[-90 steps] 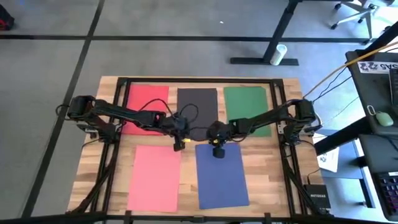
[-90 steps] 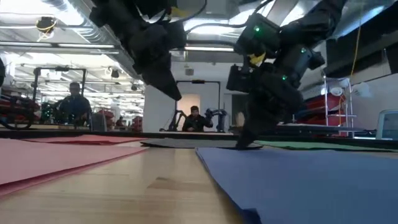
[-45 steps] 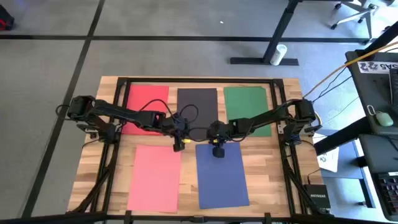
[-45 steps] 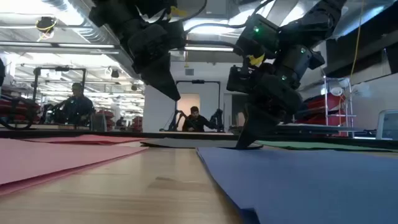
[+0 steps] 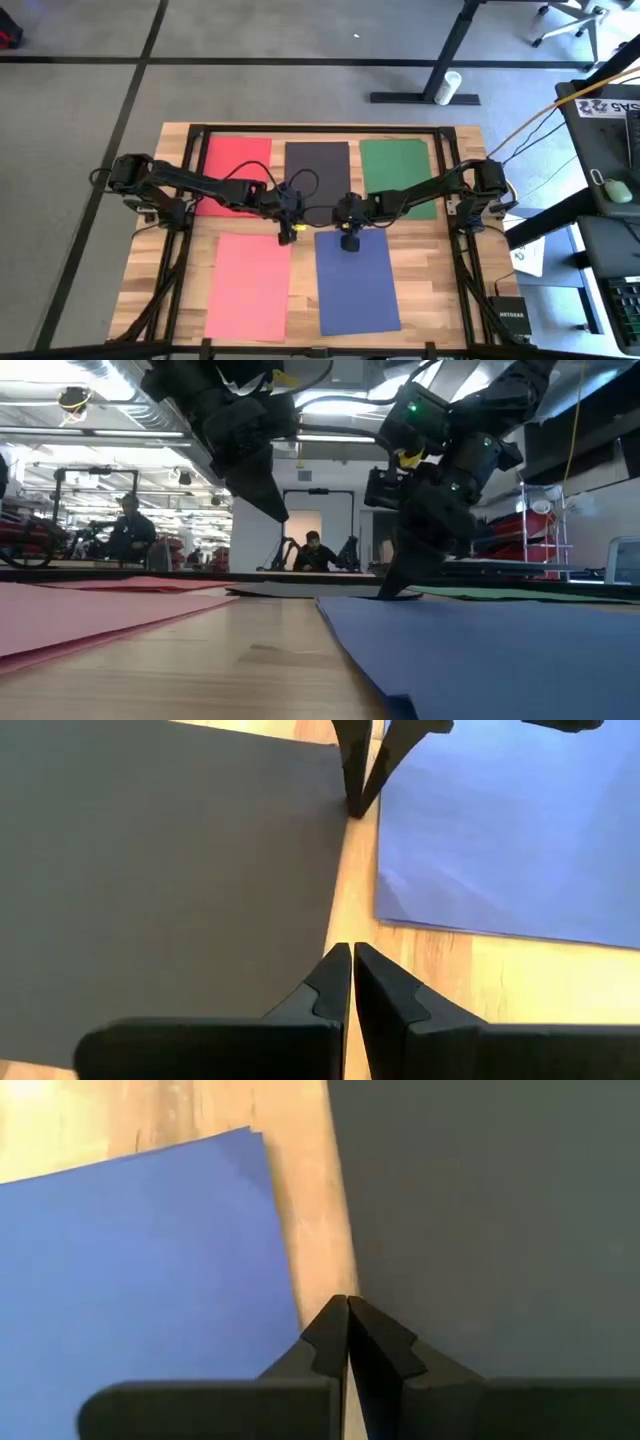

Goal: Organize paper
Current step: Adjust the stacked black papers

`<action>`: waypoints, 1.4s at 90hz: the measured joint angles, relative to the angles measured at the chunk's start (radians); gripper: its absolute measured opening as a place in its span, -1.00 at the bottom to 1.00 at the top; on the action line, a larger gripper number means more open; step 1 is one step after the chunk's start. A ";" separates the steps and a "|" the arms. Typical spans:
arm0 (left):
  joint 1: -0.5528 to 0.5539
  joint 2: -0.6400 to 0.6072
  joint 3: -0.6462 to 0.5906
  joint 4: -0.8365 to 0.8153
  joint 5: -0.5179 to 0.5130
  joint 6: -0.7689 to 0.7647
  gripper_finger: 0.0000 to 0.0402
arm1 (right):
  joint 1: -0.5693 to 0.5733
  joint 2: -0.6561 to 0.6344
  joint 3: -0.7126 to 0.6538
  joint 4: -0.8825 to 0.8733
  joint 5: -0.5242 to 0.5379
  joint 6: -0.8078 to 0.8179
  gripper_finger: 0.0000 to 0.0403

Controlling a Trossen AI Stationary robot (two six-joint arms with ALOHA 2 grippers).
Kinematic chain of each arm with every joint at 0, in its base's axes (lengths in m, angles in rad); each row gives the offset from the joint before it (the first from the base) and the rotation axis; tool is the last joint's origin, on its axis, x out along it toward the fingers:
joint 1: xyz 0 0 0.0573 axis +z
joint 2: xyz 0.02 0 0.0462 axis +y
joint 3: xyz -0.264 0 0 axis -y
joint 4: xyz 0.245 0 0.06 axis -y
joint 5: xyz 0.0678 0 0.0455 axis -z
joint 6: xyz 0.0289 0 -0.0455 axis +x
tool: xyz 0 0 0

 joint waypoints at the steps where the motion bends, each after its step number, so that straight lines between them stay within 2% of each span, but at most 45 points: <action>1: 0.000 0.000 0.000 0.000 0.000 0.000 -1.00 | 0.000 0.000 0.000 0.000 0.001 0.001 -1.00; 126: -0.009 0.000 0.000 -0.005 0.000 -0.014 -1.00 | -0.001 0.000 0.000 -0.014 0.020 0.005 -1.00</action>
